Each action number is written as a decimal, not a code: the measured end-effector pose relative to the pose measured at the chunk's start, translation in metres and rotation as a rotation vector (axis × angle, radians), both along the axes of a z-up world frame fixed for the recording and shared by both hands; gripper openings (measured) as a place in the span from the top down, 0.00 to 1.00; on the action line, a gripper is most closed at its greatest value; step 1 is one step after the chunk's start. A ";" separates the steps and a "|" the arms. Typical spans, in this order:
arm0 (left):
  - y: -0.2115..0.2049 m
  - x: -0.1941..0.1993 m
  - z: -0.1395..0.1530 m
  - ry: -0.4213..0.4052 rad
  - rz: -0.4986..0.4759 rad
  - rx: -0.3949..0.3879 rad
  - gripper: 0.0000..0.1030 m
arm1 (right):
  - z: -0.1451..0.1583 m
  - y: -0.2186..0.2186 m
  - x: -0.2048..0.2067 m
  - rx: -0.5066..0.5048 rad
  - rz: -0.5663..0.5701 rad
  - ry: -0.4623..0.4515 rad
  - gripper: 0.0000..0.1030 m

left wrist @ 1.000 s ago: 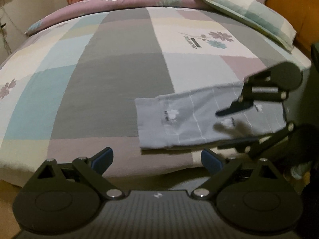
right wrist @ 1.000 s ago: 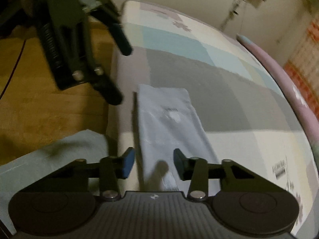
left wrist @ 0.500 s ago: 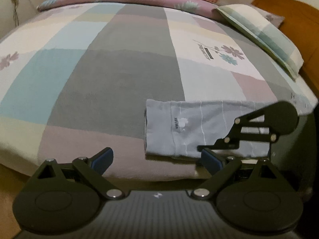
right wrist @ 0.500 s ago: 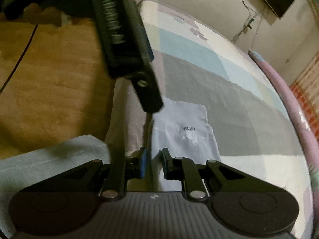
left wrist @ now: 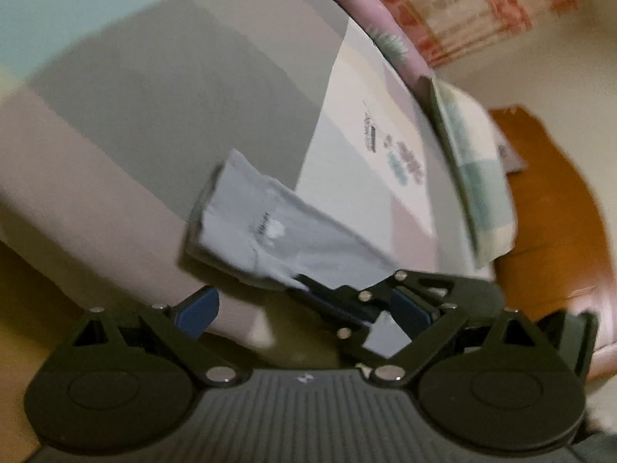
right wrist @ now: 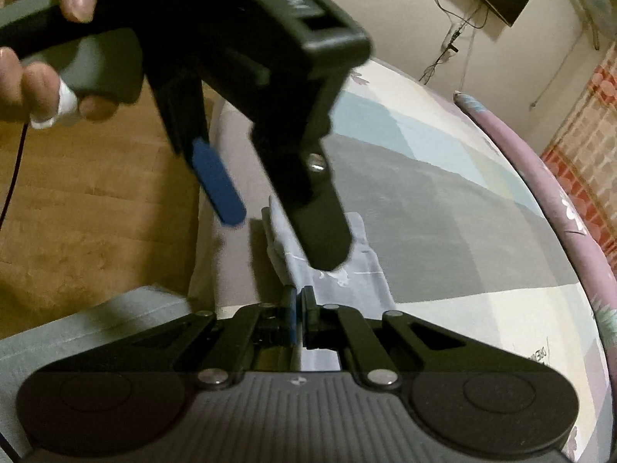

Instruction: Fold clothes

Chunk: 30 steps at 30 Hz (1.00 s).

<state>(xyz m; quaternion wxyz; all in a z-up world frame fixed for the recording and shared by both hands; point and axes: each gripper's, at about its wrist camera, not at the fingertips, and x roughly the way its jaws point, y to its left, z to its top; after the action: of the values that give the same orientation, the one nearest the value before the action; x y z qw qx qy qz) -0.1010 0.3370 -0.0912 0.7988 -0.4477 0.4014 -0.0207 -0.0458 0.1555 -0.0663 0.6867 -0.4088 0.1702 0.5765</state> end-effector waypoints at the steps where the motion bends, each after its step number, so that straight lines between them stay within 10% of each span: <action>1: 0.000 0.003 -0.006 0.004 0.008 -0.034 0.08 | 0.000 0.001 0.001 0.001 0.000 0.004 0.97; 15: 0.004 0.027 -0.041 -0.102 0.156 -0.145 0.08 | 0.004 -0.003 0.001 0.018 -0.024 0.040 0.97; 30: 0.004 0.022 -0.031 -0.167 0.050 0.114 0.50 | 0.032 -0.036 0.029 0.025 -0.167 0.294 0.54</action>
<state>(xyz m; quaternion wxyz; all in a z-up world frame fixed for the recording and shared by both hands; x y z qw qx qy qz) -0.0795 0.3407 -0.1224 0.8538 -0.4083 0.3226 -0.0150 -0.0168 0.1193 -0.0340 0.7050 -0.2959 0.2950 0.5731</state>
